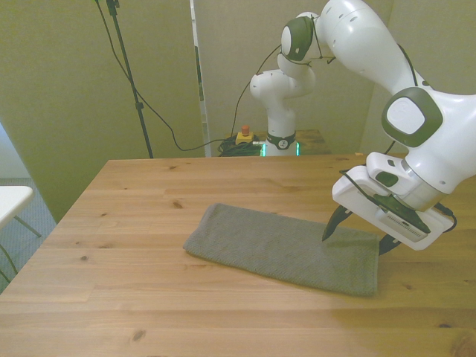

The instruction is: Fold the towel

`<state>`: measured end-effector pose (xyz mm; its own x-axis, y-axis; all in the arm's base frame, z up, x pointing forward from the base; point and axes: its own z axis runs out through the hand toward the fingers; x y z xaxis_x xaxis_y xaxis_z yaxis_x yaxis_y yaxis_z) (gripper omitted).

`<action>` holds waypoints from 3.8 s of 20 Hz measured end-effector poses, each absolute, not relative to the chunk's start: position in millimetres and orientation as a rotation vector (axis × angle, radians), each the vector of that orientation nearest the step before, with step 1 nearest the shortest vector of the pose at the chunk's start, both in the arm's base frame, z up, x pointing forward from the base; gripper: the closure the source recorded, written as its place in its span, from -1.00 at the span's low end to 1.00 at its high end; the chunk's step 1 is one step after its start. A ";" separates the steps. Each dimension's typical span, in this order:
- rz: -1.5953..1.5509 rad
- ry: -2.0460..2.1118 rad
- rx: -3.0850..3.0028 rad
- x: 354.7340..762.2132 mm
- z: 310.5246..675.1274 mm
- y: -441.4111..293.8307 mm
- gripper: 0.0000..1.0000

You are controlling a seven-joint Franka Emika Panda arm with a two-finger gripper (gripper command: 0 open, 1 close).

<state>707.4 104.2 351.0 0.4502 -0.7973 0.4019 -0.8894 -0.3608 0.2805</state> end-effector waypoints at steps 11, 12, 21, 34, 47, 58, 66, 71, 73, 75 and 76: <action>0.272 -1.402 2.264 705.6 342.9 104.6 1.00; 0.274 -1.401 2.267 705.6 342.3 104.7 1.00; 0.289 -1.420 2.275 699.5 358.5 96.6 1.00; 0.380 -1.511 2.314 651.6 444.6 61.9 1.00; 0.358 -1.680 2.337 610.4 457.0 -39.9 1.00; 0.352 -1.799 2.377 578.3 459.3 -130.1 -1.00; 0.305 -1.772 2.570 564.5 439.9 -174.1 -1.00; 0.336 -1.758 2.582 563.1 442.9 -183.4 -1.00; 0.342 -1.754 2.585 561.7 443.6 -188.9 -1.00; 0.344 -1.751 2.588 560.3 444.5 -192.6 -1.00; 0.349 -1.751 2.589 559.8 446.5 -192.9 -1.00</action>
